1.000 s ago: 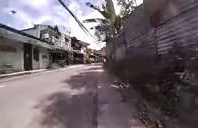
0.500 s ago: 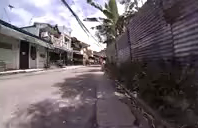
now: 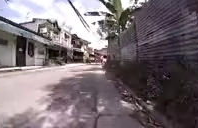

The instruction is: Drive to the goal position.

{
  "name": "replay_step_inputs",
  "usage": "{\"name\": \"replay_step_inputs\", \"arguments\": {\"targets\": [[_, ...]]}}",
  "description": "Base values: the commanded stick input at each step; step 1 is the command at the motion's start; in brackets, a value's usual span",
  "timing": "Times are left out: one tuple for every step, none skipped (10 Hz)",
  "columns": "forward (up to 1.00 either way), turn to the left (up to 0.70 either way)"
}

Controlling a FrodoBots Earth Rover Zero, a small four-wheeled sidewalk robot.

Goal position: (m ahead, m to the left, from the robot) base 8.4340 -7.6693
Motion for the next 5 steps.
{"name": "replay_step_inputs", "arguments": {"targets": [[1.0,0.0],[1.0,0.0],[1.0,0.0],[1.0,0.0],[1.0,0.0]]}}
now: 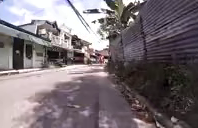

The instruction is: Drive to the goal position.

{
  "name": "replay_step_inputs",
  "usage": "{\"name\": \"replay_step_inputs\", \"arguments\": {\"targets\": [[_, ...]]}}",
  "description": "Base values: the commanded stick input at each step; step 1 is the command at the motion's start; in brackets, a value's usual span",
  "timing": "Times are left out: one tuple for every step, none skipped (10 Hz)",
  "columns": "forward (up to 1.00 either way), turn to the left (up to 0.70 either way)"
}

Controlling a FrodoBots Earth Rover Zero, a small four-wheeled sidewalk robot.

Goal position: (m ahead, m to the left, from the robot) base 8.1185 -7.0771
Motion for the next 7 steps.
{"name": "replay_step_inputs", "arguments": {"targets": [[1.0,0.0],[1.0,0.0],[1.0,0.0],[1.0,0.0],[1.0,0.0],[1.0,0.0],[1.0,0.0]]}}
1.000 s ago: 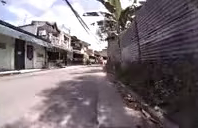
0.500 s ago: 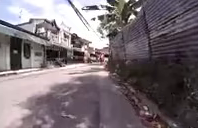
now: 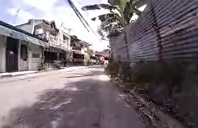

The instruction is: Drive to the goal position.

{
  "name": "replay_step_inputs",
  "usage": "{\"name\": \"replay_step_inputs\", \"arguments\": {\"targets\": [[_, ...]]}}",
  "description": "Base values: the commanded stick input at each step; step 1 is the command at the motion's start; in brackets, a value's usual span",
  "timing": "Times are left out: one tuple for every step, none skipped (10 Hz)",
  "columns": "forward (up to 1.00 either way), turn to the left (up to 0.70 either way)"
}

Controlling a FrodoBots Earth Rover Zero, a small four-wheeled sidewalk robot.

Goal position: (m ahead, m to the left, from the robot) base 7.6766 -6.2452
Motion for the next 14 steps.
{"name": "replay_step_inputs", "arguments": {"targets": [[1.0,0.0],[1.0,0.0],[1.0,0.0],[1.0,0.0],[1.0,0.0],[1.0,0.0],[1.0,0.0],[1.0,0.0],[1.0,0.0],[1.0,0.01],[1.0,0.13],[1.0,0.0],[1.0,0.0],[1.0,0.0]]}}
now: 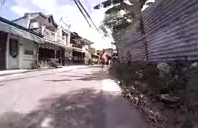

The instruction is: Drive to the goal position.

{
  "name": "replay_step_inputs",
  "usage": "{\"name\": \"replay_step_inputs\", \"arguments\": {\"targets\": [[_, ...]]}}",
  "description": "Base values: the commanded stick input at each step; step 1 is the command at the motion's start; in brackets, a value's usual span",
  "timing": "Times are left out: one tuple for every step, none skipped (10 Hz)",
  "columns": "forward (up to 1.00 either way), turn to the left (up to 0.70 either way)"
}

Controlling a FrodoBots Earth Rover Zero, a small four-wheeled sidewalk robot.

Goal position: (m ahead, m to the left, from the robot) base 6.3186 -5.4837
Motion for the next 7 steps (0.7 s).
{"name": "replay_step_inputs", "arguments": {"targets": [[1.0,0.0],[1.0,0.0],[1.0,0.0],[1.0,0.0],[1.0,0.0],[1.0,0.0],[1.0,0.0]]}}
